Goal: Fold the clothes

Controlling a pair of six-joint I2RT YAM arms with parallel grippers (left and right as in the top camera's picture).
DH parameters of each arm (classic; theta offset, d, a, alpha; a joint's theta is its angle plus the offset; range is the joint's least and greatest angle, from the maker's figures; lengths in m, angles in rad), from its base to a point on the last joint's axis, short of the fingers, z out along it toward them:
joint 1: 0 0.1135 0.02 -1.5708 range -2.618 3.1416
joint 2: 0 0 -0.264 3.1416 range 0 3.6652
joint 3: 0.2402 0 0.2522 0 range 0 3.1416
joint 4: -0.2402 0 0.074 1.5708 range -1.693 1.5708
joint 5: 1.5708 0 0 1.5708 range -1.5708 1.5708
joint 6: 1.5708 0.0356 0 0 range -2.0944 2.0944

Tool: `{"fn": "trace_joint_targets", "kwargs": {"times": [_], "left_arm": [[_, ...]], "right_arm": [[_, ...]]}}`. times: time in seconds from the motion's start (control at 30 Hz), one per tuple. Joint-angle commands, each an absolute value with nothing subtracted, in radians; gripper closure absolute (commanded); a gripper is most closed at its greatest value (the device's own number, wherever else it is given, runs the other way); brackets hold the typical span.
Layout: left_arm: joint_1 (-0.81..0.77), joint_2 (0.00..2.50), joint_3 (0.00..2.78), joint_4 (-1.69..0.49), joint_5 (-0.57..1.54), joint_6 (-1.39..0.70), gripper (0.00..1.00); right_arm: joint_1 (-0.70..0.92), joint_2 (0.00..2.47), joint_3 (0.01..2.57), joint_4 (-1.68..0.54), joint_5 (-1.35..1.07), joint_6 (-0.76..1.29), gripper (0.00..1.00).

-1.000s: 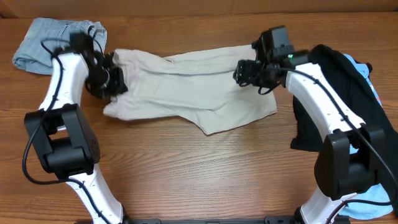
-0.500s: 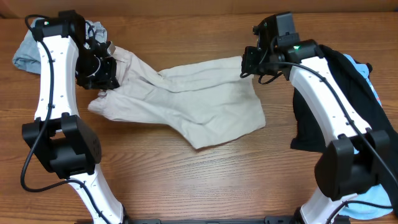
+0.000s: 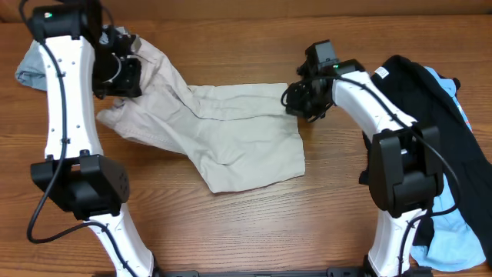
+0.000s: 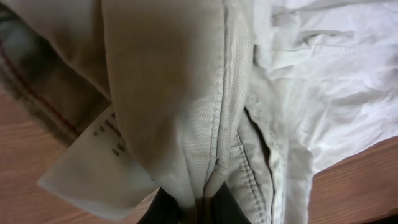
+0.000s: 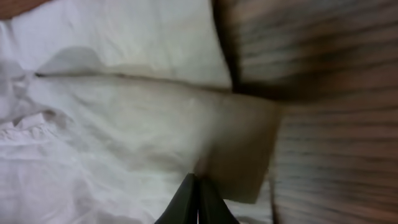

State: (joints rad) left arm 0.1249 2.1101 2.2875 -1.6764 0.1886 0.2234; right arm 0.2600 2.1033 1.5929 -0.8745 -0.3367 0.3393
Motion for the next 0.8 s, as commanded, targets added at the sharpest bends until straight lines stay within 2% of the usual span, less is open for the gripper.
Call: {"fn": "trace_joint_targets", "kwargs": {"times": [0.0, 0.2, 0.37, 0.77], "left_arm": [[0.064, 2.098, 2.320, -1.662, 0.199, 0.271, 0.96], [-0.045, 2.104, 2.313, -1.620, 0.199, 0.274, 0.96], [-0.142, 2.107, 2.241, -1.555, 0.199, 0.272, 0.96], [-0.372, 2.108, 1.955, -1.246, 0.200, 0.102, 0.95]], "right_arm": [[0.310, 2.096, 1.549, -0.851, -0.349, 0.426, 0.96], [0.321, 2.097, 1.473, -0.804, -0.331, 0.522, 0.96], [0.319, 2.097, 1.460, -0.800, -0.331, 0.525, 0.96], [0.305, 2.090, 1.475, -0.771, -0.371, 0.524, 0.96]]}}
